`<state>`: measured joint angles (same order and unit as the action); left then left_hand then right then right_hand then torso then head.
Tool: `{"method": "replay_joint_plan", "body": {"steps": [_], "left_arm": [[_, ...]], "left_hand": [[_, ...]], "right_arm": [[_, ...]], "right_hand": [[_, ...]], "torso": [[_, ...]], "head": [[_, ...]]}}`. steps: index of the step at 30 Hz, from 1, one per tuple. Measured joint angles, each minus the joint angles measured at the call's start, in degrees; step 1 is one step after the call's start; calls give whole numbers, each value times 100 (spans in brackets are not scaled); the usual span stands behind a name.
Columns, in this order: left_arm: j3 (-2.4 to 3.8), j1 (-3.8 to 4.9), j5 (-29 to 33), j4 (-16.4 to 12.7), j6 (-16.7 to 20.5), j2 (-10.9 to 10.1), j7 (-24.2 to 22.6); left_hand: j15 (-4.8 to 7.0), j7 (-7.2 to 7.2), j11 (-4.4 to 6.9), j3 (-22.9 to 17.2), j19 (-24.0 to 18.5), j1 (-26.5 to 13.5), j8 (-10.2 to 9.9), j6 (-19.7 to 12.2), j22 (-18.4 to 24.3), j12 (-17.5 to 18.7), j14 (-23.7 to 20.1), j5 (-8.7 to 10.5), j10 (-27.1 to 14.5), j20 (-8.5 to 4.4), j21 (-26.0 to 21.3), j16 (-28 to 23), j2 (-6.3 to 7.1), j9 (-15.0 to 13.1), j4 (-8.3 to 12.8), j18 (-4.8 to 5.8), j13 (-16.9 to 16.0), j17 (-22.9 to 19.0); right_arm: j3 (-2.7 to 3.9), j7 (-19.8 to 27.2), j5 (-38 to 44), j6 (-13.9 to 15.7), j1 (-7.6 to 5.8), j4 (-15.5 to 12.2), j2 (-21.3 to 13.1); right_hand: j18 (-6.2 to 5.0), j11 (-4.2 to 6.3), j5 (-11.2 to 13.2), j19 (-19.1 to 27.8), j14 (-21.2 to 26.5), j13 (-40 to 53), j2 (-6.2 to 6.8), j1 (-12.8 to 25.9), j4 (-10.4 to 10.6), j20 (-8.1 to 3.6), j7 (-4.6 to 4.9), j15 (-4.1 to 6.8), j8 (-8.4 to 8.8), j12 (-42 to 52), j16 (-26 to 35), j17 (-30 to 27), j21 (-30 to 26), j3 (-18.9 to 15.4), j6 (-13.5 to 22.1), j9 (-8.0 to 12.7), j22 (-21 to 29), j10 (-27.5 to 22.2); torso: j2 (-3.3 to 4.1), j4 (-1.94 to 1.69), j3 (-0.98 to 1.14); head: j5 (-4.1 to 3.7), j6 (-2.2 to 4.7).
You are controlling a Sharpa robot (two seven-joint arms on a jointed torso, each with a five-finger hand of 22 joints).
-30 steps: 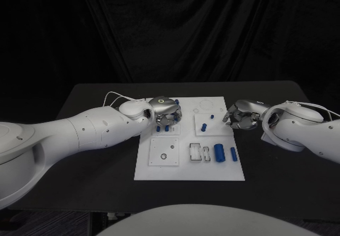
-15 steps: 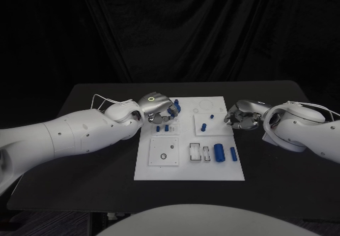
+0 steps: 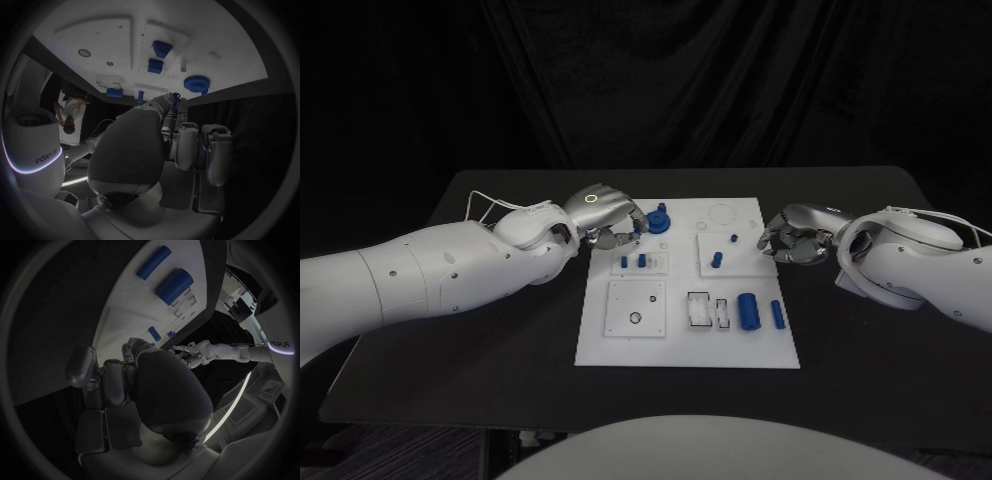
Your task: Assemble the parts on the task board
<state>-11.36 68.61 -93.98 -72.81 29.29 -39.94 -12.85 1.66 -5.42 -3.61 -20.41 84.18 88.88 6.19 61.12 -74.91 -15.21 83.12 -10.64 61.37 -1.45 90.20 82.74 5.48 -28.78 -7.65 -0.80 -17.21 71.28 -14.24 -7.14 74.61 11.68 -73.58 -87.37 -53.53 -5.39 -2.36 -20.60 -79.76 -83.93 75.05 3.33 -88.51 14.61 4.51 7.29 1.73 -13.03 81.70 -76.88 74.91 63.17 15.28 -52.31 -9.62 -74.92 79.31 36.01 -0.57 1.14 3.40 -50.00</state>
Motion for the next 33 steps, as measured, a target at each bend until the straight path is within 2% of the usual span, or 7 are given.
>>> {"method": "replay_joint_plan", "body": {"steps": [3,11,18,19,25,33], "left_arm": [[-26,-3,0,137,-95,56,45],[-59,-90,-2,421,-348,214,126],[-62,-118,-3,536,-396,294,138],[-62,-118,-3,547,-397,301,138],[-62,-122,-3,581,-397,340,134],[-62,-123,-4,600,-384,373,127]], "left_hand": [[9,0,0,0,-2,0,0,0,0,0,-53,23,0,-2,0,-49,0,1,0,0,0,-87],[9,0,-2,10,-21,0,0,0,0,22,-52,53,39,-20,0,-75,1,15,9,0,0,-126],[9,0,-10,17,-20,-19,0,0,0,23,-52,54,52,-20,0,-75,19,16,15,-1,1,-125],[8,1,36,17,-20,-24,0,0,0,25,-52,72,117,-20,0,-75,24,16,15,0,1,-130],[5,1,40,17,-20,-31,0,-1,0,27,-91,76,121,-20,0,-99,32,16,15,0,-1,-155],[7,0,41,17,-20,-31,-22,0,0,15,-92,88,121,-20,0,-99,32,16,15,-1,-5,-170]], "right_arm": [[0,0,-2,-3,10,5,-2],[0,0,-6,-21,21,15,-12],[1,0,-8,-33,25,31,-23],[1,0,-8,-35,25,32,-23],[0,0,-9,-42,26,35,-18],[0,0,-10,-48,26,36,-20]], "right_hand": [[0,-20,0,0,0,1,0,0,0,0,0,0,0,-29,17,0,0,0,0,0,0,-20],[0,-20,0,0,0,1,0,0,0,0,0,0,0,-33,17,0,0,0,0,0,0,-20],[0,-4,0,0,0,1,0,0,-10,0,0,0,0,-33,17,0,-26,10,0,0,1,-37],[0,0,0,0,0,1,0,0,-16,0,0,0,0,-33,17,0,-34,16,0,0,1,-41],[0,0,0,0,0,1,0,0,-16,0,0,0,0,-33,17,0,-34,16,0,0,1,-41],[0,0,0,0,0,6,0,0,-16,0,0,0,0,-67,17,0,-34,16,0,0,1,-41]], "torso": [[-4,-2,7],[-19,-47,19],[-18,-45,16],[-18,-45,16],[-15,-39,16],[-15,-43,25]], "head": [[-5,0],[-53,0],[-33,0],[-30,0],[-21,0],[-54,0]]}}
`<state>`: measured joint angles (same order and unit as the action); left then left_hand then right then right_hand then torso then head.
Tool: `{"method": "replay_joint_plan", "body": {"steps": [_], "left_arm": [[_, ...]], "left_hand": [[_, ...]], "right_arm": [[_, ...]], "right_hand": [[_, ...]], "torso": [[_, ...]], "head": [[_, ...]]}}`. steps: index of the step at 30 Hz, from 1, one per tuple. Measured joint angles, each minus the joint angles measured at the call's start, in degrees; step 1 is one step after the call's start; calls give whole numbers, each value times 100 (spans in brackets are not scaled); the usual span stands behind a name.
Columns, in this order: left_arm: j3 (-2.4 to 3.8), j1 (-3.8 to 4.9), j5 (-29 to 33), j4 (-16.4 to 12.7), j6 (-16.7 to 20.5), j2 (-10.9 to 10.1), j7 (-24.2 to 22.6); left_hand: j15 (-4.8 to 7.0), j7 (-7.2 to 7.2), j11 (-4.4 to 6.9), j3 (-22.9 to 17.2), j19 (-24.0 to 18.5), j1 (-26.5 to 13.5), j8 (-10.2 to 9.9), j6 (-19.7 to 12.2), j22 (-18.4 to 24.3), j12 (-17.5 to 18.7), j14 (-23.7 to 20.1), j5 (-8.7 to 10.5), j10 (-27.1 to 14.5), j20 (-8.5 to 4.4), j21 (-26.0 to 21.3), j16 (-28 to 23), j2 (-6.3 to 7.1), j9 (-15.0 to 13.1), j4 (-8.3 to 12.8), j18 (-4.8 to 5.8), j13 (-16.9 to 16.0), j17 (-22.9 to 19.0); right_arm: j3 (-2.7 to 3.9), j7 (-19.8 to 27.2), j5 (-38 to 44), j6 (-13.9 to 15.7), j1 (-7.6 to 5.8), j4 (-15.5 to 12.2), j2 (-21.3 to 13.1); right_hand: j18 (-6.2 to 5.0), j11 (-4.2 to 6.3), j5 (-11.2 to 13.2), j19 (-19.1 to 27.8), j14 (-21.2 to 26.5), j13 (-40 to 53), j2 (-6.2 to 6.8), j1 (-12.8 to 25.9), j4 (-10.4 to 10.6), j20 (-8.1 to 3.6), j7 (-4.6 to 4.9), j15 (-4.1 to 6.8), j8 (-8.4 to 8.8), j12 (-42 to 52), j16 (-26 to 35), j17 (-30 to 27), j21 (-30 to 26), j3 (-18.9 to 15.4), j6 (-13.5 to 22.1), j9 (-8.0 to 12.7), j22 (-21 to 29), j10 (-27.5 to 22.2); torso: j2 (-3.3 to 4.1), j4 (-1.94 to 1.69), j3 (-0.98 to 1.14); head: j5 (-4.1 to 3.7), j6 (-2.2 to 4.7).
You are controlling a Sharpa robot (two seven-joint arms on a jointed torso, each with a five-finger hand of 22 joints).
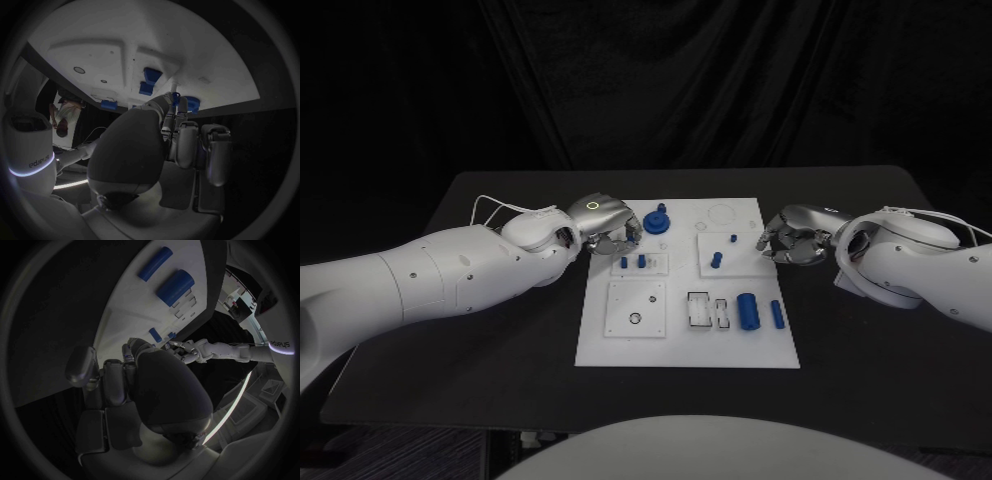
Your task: Assemble the parts on the task board
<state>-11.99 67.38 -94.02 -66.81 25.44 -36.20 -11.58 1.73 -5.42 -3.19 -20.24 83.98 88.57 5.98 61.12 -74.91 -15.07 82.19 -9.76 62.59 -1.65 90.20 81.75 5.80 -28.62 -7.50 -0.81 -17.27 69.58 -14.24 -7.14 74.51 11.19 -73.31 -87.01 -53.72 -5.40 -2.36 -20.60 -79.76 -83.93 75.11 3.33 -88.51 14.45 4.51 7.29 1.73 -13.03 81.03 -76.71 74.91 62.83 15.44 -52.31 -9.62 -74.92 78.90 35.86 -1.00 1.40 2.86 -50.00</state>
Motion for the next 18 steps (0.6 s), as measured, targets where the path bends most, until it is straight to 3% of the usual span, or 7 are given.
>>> {"method": "replay_joint_plan", "body": {"steps": [6,10,18], "left_arm": [[0,0,0,20,12,34,1],[-2,-1,0,45,16,66,12],[-10,-14,-1,140,-14,148,62]], "left_hand": [[0,0,-18,0,0,-15,0,0,0,-1,0,1,21,0,0,-21,15,7,0,0,-14,-16],[0,0,64,0,0,-53,0,0,0,-1,0,8,105,0,0,-21,53,8,0,0,-14,-50],[-2,0,74,0,0,-68,-44,0,0,0,-44,10,133,0,0,-78,67,32,0,0,-20,-113]], "right_arm": [[1,-1,-1,-6,0,0,-1],[1,-1,-1,-10,0,1,6],[1,-2,-1,-21,0,4,20]], "right_hand": [[0,-1,0,0,0,-8,0,0,0,0,0,0,0,-1,19,0,0,0,0,0,0,-41],[0,-1,0,0,0,-8,0,0,0,0,0,0,0,-1,19,0,0,0,0,0,1,-41],[0,-1,-24,0,0,-8,0,0,0,0,0,0,0,0,19,0,-34,0,0,0,1,-41]], "torso": [[-1,1,1],[-3,2,1],[-4,4,0]], "head": [[-3,0],[-1,0],[-1,0]]}}
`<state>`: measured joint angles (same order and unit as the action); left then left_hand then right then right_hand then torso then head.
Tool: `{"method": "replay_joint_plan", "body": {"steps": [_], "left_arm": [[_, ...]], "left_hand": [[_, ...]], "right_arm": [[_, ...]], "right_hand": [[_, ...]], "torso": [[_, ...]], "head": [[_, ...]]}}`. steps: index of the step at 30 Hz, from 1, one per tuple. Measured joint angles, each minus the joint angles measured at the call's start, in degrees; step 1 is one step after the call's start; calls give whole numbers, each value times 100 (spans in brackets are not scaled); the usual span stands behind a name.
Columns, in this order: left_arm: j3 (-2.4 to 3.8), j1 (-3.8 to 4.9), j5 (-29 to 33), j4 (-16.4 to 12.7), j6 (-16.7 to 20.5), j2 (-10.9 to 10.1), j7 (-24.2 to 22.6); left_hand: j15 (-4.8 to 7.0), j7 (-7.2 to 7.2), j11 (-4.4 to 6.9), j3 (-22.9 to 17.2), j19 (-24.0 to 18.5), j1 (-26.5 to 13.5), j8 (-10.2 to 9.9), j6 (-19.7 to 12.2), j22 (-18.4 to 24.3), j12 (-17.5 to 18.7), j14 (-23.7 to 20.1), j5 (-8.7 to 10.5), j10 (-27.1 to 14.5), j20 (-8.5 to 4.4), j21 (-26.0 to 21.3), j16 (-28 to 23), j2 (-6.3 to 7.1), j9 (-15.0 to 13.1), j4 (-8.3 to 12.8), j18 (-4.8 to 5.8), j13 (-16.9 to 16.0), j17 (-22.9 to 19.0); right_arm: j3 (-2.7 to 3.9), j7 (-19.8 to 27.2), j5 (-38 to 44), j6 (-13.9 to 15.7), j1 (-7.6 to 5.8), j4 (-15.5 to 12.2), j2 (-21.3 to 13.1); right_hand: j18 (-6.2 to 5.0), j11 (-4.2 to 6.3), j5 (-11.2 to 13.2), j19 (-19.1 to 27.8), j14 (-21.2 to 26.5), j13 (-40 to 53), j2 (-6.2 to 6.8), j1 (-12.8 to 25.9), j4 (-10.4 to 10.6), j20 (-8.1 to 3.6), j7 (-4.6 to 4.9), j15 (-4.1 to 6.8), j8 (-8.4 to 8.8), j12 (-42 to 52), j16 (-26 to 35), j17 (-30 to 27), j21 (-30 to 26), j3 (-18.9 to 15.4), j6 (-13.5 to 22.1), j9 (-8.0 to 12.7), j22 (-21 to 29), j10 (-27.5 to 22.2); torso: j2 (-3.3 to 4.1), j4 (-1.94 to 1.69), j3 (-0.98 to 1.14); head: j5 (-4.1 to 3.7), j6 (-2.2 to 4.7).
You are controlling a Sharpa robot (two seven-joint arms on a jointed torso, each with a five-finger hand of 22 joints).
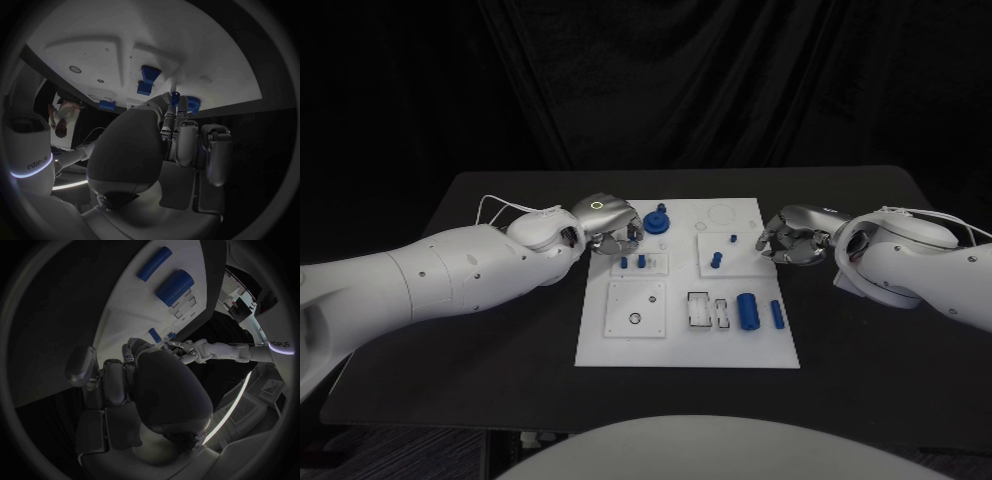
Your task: Assemble the parts on the task board
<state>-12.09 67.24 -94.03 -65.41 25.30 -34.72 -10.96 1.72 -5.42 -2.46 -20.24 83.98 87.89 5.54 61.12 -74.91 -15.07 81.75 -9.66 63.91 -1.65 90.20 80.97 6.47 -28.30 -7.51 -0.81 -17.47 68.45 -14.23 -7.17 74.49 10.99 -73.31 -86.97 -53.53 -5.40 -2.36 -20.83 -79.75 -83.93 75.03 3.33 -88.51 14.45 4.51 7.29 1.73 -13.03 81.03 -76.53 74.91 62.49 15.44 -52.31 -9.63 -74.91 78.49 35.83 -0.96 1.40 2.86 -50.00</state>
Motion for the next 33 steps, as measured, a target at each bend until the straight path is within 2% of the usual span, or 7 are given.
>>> {"method": "replay_joint_plan", "body": {"steps": [16,33], "left_arm": [[11,-16,3,139,-106,125,54],[6,-30,5,119,-168,147,61]], "left_hand": [[2,0,-3,-1,0,-16,-23,-1,0,1,-37,21,2,0,0,-29,14,21,-1,0,-29,-75],[-19,0,-14,-1,0,-16,-23,-2,0,6,-58,34,-11,0,0,-75,14,30,-1,0,-6,-138]], "right_arm": [[-1,-5,-1,-39,2,9,18],[-2,-9,-1,-69,6,14,26]], "right_hand": [[0,0,0,0,0,6,0,0,0,0,0,0,0,-30,26,0,0,0,0,5,0,0],[0,-21,0,42,0,-2,0,0,0,0,0,0,0,-30,49,0,-37,0,0,5,0,-21]], "torso": [[1,-1,-2],[1,-2,-4]], "head": [[-7,-1],[-13,-1]]}}
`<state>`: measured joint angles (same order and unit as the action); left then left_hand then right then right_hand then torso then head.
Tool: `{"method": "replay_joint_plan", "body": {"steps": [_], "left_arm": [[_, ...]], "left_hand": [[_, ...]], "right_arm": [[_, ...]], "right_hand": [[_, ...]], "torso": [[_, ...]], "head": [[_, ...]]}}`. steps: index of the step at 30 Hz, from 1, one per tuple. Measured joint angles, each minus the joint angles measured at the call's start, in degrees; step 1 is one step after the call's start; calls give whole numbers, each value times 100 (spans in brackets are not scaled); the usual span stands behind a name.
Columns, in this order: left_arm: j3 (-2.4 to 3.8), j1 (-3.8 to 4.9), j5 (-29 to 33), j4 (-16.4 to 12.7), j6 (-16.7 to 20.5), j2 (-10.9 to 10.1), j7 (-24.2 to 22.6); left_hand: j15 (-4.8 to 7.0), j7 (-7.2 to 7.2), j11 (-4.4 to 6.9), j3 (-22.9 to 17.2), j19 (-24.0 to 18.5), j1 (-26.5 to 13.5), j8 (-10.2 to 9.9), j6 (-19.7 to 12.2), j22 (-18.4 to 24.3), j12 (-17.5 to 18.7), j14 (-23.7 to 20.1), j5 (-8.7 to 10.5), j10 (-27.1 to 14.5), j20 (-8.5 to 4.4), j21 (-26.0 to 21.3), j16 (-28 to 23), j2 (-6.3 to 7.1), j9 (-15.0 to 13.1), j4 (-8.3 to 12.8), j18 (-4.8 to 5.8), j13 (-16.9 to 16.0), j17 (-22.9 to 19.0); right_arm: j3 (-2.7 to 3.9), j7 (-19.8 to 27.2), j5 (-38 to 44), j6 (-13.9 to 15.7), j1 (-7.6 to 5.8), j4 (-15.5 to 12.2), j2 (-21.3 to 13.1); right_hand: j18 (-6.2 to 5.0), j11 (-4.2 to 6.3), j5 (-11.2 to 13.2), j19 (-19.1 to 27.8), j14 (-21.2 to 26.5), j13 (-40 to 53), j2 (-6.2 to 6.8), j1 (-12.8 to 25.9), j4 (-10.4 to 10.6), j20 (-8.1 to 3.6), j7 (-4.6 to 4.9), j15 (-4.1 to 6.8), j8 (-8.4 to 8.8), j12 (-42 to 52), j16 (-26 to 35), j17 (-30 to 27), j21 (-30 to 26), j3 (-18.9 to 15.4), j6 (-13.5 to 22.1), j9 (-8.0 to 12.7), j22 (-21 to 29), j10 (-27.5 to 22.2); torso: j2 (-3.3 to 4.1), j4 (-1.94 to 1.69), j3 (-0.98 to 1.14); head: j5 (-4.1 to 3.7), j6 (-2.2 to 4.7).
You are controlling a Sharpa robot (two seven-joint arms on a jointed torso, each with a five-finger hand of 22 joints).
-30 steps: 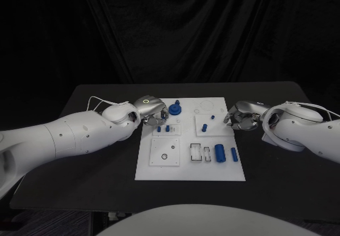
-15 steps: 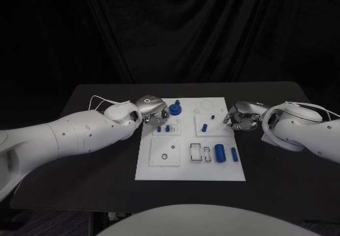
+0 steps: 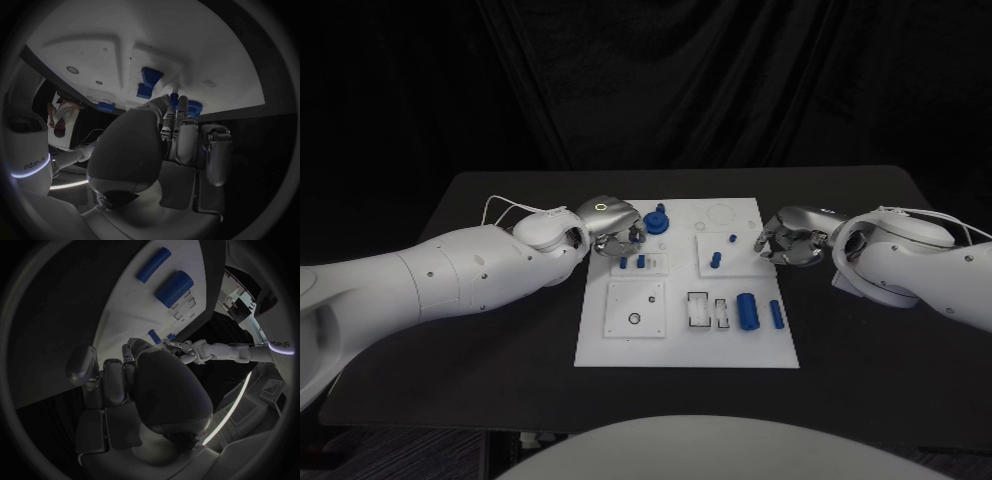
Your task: Assemble the parts on the task board
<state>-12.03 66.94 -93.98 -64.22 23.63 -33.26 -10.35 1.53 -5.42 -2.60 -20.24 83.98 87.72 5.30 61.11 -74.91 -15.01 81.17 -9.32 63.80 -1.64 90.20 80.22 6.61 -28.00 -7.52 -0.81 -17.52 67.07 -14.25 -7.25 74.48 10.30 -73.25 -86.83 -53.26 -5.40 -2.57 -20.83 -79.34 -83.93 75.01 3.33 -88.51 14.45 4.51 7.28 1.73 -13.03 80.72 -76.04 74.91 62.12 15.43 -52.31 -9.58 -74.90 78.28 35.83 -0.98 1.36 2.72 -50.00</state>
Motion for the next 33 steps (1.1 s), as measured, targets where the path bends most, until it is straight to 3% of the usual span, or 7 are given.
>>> {"method": "replay_joint_plan", "body": {"steps": [17,21,26,33], "left_arm": [[7,0,0,-29,-45,-23,46],[0,0,-1,-19,-99,-23,81],[-11,-25,-4,16,-185,-23,155],[-10,-25,-5,35,-200,-46,199]], "left_hand": [[1,9,9,38,0,0,-101,-98,0,90,-125,53,-174,0,0,-131,0,44,-6,0,-25,-184],[-54,23,-36,71,0,-69,-167,-416,0,262,-239,124,-530,0,0,-241,22,139,-39,0,14,-345],[-165,198,-190,111,1,-138,-167,-949,0,405,-396,234,-1031,103,0,-355,92,307,-79,1,6,-521],[-265,404,-295,293,-4,-180,-167,-1583,0,434,-681,310,-1794,211,0,-480,104,550,-74,0,-178,-738]], "right_arm": [[2,-3,0,-25,8,5,7],[2,-5,0,-34,9,5,7],[0,-8,-1,-43,12,5,7],[0,-10,-1,-53,12,6,7]], "right_hand": [[0,20,0,0,0,6,0,0,-16,0,0,0,0,-20,0,0,-30,15,0,0,0,-20],[0,20,0,0,0,6,0,0,-16,0,0,0,0,-20,38,0,-61,15,0,-1,0,-20],[0,20,0,0,0,7,0,0,-16,0,0,0,0,-20,38,0,-62,15,0,-1,0,-20],[0,20,0,0,0,11,0,0,-26,0,-9,0,-28,-42,38,0,-78,26,-33,-1,0,-20]], "torso": [[-1,-3,1],[-2,-4,1],[-3,-4,0],[-2,-3,0]], "head": [[10,0],[7,0],[3,0],[25,0]]}}
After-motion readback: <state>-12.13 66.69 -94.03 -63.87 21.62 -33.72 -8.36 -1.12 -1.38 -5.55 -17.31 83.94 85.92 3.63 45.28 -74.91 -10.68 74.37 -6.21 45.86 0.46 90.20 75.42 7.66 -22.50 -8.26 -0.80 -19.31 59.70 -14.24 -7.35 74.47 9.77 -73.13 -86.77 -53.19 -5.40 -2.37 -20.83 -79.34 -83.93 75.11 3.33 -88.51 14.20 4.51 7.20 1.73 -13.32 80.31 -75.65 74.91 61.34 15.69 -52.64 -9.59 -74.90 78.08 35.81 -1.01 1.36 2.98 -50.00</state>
